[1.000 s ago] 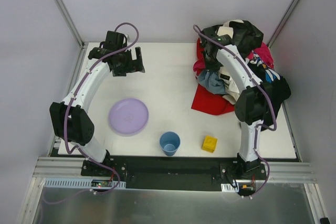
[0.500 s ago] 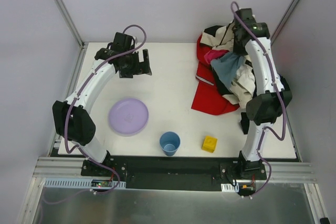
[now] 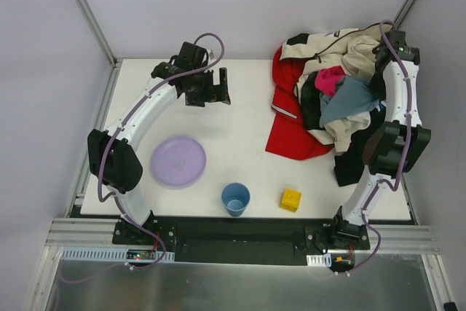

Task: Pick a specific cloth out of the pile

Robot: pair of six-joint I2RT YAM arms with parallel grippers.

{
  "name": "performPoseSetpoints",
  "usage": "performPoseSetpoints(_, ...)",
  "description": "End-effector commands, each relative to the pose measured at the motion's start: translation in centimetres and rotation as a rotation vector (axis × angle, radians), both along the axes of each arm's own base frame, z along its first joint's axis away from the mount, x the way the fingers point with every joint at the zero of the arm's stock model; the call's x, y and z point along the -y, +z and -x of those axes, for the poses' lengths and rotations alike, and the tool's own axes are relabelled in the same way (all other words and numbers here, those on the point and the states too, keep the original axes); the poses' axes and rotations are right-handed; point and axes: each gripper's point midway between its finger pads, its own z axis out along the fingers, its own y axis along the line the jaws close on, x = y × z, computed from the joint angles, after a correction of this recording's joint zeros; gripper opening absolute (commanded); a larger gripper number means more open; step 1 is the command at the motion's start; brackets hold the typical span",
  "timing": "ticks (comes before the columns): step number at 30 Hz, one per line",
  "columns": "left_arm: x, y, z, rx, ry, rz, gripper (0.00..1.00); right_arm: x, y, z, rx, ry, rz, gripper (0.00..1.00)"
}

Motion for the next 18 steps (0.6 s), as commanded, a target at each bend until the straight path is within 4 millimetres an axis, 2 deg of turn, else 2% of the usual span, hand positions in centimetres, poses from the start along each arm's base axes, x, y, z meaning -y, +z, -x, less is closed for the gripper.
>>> performPoseSetpoints(1, 0.9, 2.7, -0.7, 0.034, 0.027, 0.049, 0.99, -0.2, -5.2, 3.0, -0.109, -0.089, -0.12, 0.01)
performPoseSetpoints(3, 0.6, 3.9, -1.3, 0.052, 0.064, 0.071, 0.99, -1.0, -8.5, 4.1, -0.168, -0.098, -0.177, 0.01)
performPoseSetpoints(5, 0.4, 5.1, -1.9, 0.069, 0.079, 0.098, 0.99, -1.8, -11.0, 4.7, -0.199, -0.086, -0.236, 0.01)
performPoseSetpoints(8, 0.0, 6.1, -2.5, 0.067, 0.11, 0.144, 0.99, -2.5, -12.1, 5.1, -0.208, -0.069, -0.274, 0.02)
performPoseSetpoints(11, -0.8, 6.4, -2.9, 0.043, 0.144, 0.188, 0.99, -2.8, -11.0, 4.5, -0.165, -0.035, -0.287, 0.11)
performPoseSetpoints(18, -1.1, 6.0, -2.4, 0.039, 0.137, 0.182, 0.99, -3.8, -4.7, 3.5, -0.001, 0.067, -0.291, 0.65)
